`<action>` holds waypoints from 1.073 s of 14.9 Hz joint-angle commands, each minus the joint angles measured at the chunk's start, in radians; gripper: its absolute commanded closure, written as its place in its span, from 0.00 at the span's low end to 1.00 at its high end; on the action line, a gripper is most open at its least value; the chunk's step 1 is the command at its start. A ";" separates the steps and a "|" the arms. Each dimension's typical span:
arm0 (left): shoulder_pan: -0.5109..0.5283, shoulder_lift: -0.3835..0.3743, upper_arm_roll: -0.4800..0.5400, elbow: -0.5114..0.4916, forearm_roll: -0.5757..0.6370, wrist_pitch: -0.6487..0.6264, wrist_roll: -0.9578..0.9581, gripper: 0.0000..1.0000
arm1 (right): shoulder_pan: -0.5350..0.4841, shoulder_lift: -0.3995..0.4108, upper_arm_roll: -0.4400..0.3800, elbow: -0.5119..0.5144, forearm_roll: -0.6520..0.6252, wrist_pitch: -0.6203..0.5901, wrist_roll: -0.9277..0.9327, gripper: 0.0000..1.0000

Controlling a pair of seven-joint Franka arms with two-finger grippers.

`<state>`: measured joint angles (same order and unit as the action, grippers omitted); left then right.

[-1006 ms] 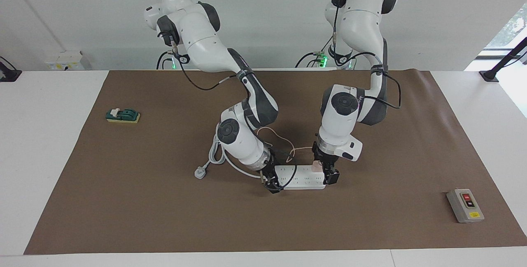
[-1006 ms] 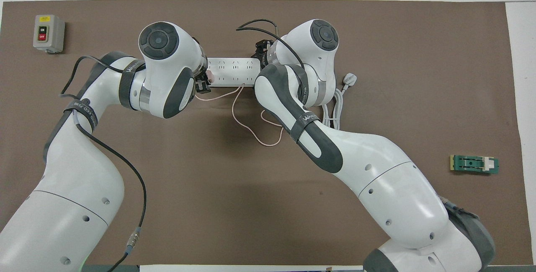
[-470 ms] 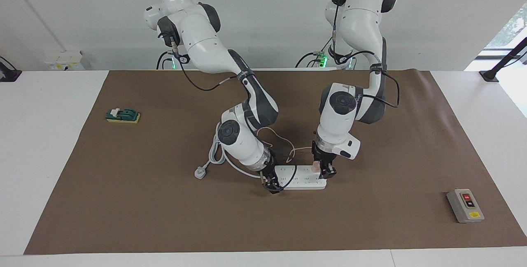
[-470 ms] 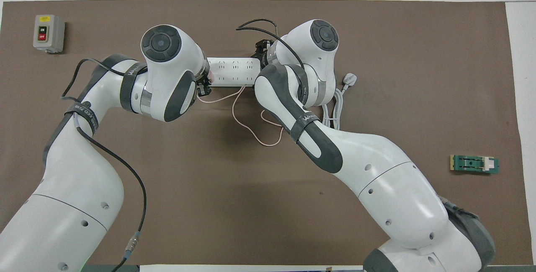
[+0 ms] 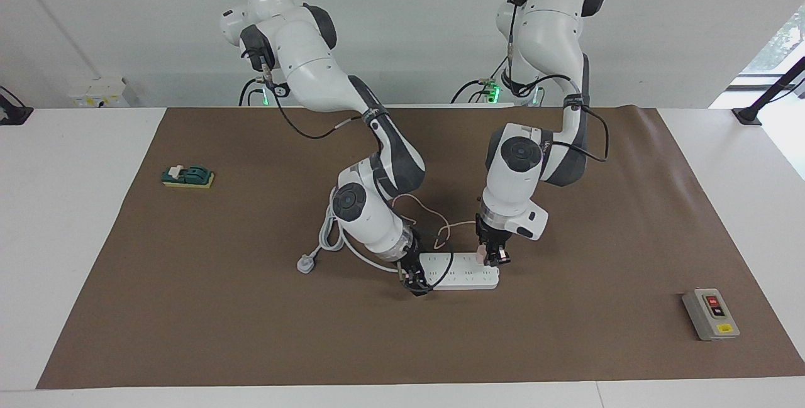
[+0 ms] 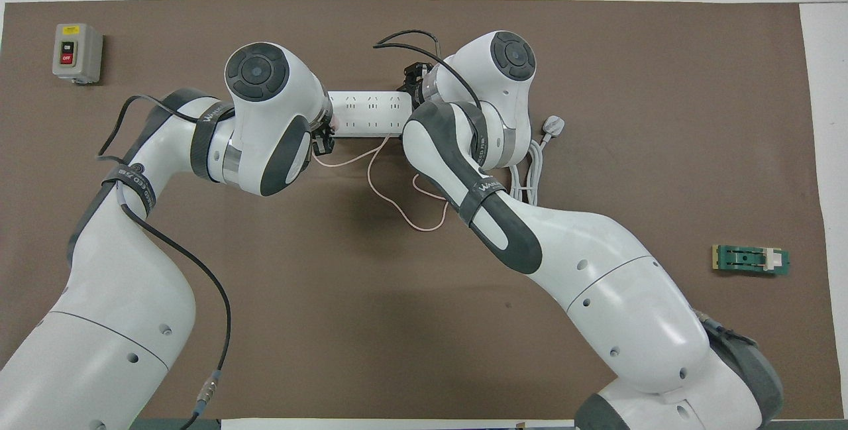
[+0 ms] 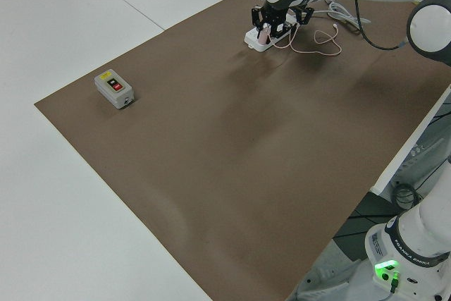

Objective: Unplug charger and place it aside

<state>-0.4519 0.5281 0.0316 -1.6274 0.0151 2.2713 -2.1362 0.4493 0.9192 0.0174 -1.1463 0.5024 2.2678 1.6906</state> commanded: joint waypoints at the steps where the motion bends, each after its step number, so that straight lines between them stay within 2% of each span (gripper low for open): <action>1: -0.005 0.006 0.022 0.014 0.022 0.033 -0.016 1.00 | 0.000 0.010 0.004 0.010 -0.022 0.009 -0.034 0.46; 4: 0.001 0.003 0.022 0.038 0.022 -0.025 -0.013 1.00 | 0.000 0.010 0.004 0.010 -0.022 0.009 -0.034 0.45; 16: 0.012 -0.169 0.022 0.023 0.019 -0.185 0.050 1.00 | 0.000 0.010 0.004 0.010 -0.016 0.009 -0.032 0.43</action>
<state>-0.4502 0.4554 0.0464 -1.5872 0.0153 2.1503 -2.1012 0.4495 0.9195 0.0174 -1.1464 0.5024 2.2680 1.6890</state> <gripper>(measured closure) 0.674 0.053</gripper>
